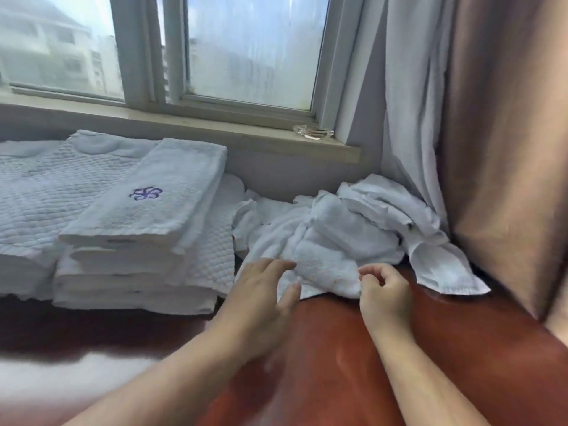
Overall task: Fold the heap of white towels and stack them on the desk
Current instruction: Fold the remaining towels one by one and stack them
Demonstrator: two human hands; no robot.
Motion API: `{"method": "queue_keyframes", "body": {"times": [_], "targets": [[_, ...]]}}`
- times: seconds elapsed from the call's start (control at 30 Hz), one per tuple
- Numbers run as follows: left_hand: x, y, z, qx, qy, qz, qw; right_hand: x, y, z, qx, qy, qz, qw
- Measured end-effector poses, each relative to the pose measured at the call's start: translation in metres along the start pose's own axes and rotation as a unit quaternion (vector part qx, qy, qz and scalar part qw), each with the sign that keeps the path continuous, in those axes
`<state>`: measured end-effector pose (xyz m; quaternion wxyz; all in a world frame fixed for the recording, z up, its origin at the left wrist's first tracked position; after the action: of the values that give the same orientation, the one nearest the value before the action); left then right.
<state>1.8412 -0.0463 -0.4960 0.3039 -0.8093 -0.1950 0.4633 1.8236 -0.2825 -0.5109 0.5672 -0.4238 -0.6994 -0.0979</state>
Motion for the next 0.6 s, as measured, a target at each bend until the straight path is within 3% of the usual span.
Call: {"method": "queue_keyframes", "body": {"times": [0.1, 0.23, 0.37, 0.6], "targets": [[-0.004, 0.036, -0.037, -0.021, 0.006, 0.009, 1.000, -0.029, 0.000, -0.037, -0.018, 0.029, 0.021, 0.999], [-0.031, 0.076, -0.086, -0.044, 0.086, -0.005, 0.995, -0.050, -0.001, -0.081, 0.011, -0.010, 0.126, 0.992], [-0.032, 0.115, -0.111, -0.021, 0.100, -0.092, 0.990, -0.065, -0.022, -0.098, -0.057, 0.017, 0.063, 0.996], [-0.027, 0.122, -0.114, -0.023, 0.101, -0.097, 0.990, -0.054, -0.049, -0.117, -0.106, -0.072, 0.122, 0.984]]}}
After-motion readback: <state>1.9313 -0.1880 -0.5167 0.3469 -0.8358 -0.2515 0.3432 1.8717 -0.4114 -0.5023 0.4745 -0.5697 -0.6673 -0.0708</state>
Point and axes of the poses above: each hand's wrist, its own z-axis away from the middle knuckle, its own y-axis out of the palm, x = y × z, the point moved 9 cm from there along -z, towards the middle knuckle, and after that the axes turned 1 degree about z, right-handed, at the moved point
